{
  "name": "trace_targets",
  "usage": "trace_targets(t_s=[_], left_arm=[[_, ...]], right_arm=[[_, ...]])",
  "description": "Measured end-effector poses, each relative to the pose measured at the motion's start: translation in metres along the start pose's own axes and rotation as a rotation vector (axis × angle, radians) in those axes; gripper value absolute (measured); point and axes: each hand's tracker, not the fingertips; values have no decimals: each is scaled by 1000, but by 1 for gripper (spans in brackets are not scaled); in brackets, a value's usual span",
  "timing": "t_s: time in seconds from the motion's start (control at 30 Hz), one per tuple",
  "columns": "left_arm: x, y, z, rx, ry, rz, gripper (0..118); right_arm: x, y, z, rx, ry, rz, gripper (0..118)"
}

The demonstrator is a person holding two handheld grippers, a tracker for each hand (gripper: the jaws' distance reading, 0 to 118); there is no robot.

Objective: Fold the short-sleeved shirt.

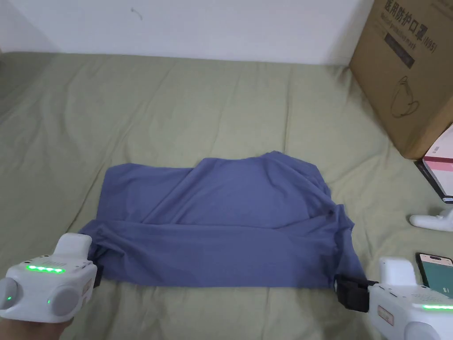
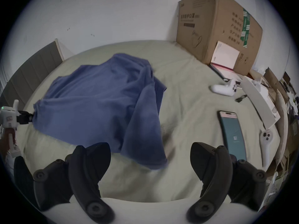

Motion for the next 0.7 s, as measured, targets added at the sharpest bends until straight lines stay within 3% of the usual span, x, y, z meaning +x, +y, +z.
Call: trace_targets(t_s=[0.03, 0.07, 0.1, 0.13, 0.17, 0.2, 0.3, 0.4, 0.5, 0.57, 0.7], left_arm=[[-1, 0, 0, 1, -2, 7, 7], [-1, 0, 0, 2, -5, 16, 6], [5, 3, 14, 2, -2, 18, 5], [6, 4, 19, 2, -2, 18, 4], [5, 4, 22, -2, -10, 15, 4], [6, 5, 28, -3, -10, 10, 3], [0, 11, 63, 17, -5, -1, 3], [-12, 19, 102, 40, -11, -8, 3], [-22, 22, 143, 61, -33, -2, 3], [-25, 16, 164, 55, -31, -24, 3], [-43, -18, 169, -46, -89, 48, 3]], right_arm=[[-1, -1, -10, -34, -24, 19, 101], [-1, -2, -20, -75, -34, 29, 91], [0, -2, -27, -101, -32, 24, 48], [3, -2, -30, -96, -9, -7, 25], [5, 3, -27, -98, 50, -53, 18], [5, 9, -18, -76, 47, -88, 9], [14, 27, 22, 36, 63, -92, 9], [25, 40, 62, 45, 133, -107, 9], [25, 43, 101, 41, 144, -67, 9], [25, 38, 120, 15, 157, -44, 9], [25, 4, 126, -129, 183, -101, 9]])
